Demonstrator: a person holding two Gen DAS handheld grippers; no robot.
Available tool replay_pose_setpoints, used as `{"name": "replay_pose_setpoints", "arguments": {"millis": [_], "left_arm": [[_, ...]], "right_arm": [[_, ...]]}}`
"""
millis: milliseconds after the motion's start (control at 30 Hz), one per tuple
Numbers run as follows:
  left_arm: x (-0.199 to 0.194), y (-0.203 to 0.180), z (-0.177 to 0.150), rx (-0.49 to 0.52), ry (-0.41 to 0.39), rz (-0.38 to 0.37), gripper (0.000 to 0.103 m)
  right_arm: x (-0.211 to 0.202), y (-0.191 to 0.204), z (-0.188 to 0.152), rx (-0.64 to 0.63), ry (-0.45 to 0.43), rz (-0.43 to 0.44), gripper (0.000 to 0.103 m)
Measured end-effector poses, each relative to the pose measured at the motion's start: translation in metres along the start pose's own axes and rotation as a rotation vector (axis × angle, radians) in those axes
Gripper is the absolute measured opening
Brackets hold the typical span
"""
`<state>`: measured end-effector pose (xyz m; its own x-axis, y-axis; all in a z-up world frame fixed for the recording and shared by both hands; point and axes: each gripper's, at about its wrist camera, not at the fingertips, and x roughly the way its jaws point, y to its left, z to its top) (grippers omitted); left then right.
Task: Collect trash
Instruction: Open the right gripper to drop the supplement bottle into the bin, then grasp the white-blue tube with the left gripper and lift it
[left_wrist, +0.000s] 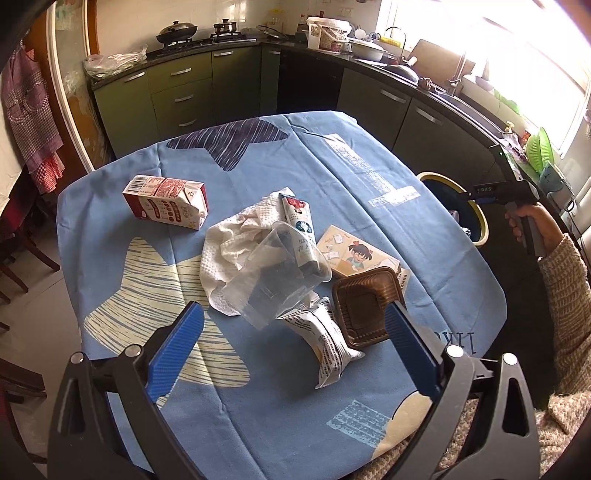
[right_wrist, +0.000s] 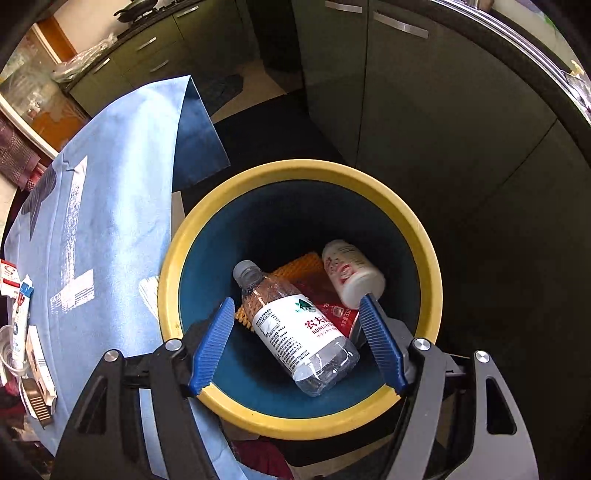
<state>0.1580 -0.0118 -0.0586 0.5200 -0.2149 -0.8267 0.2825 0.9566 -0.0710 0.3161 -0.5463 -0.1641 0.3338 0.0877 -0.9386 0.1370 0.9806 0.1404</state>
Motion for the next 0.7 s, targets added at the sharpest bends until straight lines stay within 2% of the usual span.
{"name": "replay_pose_setpoints", "arguments": {"millis": [133, 300, 467, 533, 567, 700], "left_arm": [[0.007, -0.002, 0.010, 0.012, 0.018, -0.006, 0.093], [0.020, -0.017, 0.054, 0.070, 0.049, -0.006, 0.093], [0.071, -0.027, 0.103, 0.092, 0.203, -0.007, 0.093], [0.094, -0.028, 0.115, 0.086, 0.267, 0.003, 0.086], [0.106, -0.029, 0.119, 0.085, 0.301, 0.012, 0.079], [0.144, -0.030, 0.121, 0.093, 0.410, 0.061, 0.065]], "right_arm": [[-0.010, 0.006, -0.004, -0.014, -0.014, 0.005, 0.070], [-0.021, 0.011, -0.007, -0.024, -0.031, 0.019, 0.070], [-0.025, 0.015, -0.015, -0.039, -0.029, 0.043, 0.070], [-0.024, 0.016, -0.018, -0.045, -0.025, 0.053, 0.070], [-0.025, 0.015, -0.020, -0.047, -0.024, 0.057, 0.070], [-0.024, 0.011, -0.023, -0.044, -0.023, 0.070, 0.070]]}}
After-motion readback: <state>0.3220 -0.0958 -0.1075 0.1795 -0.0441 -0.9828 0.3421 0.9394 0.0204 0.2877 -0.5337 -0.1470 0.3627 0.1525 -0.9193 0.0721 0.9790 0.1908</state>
